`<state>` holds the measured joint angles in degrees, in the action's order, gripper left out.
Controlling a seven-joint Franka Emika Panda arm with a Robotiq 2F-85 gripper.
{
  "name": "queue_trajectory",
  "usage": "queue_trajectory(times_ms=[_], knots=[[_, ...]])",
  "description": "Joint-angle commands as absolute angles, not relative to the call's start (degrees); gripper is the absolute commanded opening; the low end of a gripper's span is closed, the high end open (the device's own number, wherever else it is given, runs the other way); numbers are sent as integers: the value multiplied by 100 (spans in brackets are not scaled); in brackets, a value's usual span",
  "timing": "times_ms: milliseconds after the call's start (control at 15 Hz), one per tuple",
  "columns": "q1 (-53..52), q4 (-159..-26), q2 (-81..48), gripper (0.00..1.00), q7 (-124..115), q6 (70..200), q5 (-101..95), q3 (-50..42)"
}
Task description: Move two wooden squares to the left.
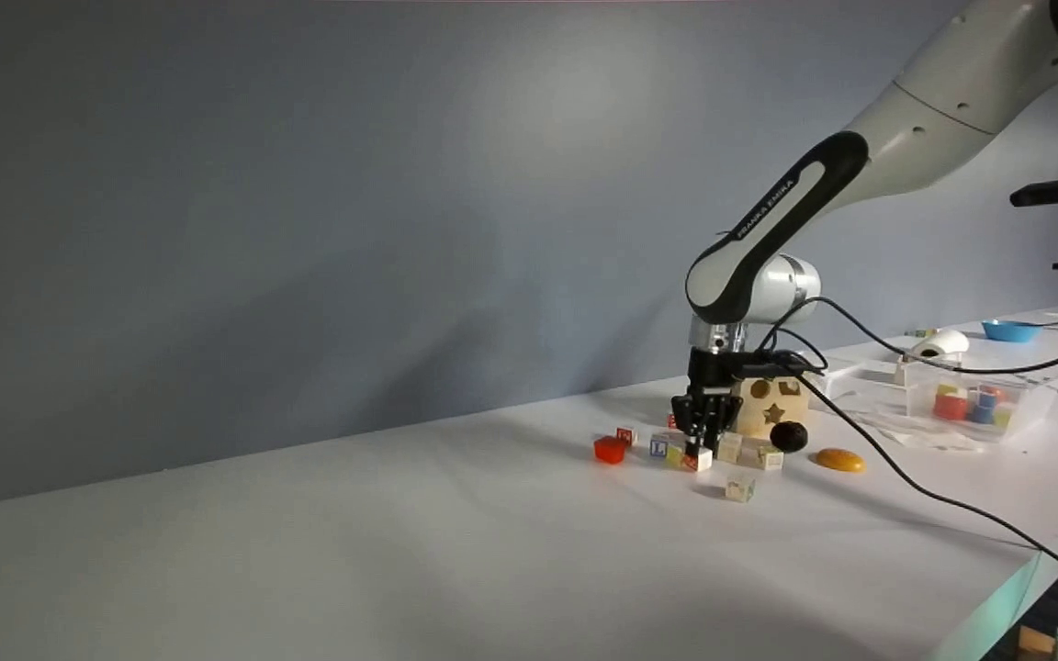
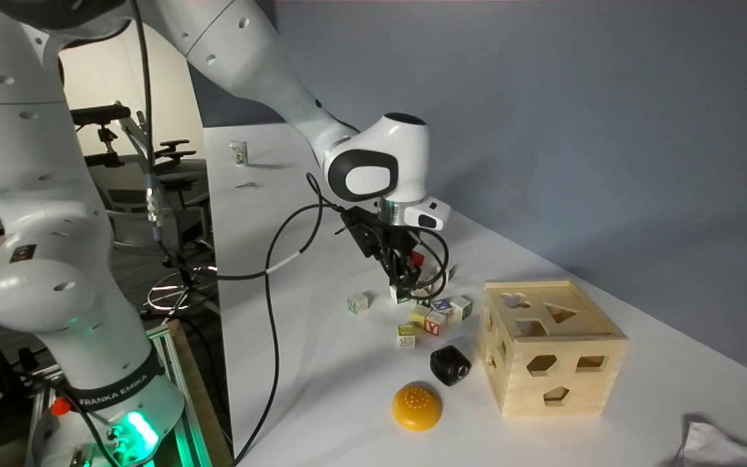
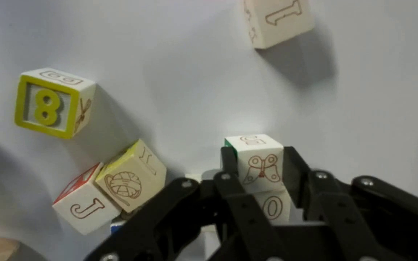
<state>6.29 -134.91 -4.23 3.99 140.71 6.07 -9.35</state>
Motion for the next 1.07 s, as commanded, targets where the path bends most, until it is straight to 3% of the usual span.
queue_trajectory(times_ms=[0,400,533,1000], knots=[[-92,-13792,-205,12,-1167,14253,-987,-1341],[-886,-13618,-373,12,-3906,13738,-3795,-1510],[-648,-13625,-393,12,-4793,13298,-4545,-904],[-678,-13565,-699,12,-5579,12017,-4861,-45]])
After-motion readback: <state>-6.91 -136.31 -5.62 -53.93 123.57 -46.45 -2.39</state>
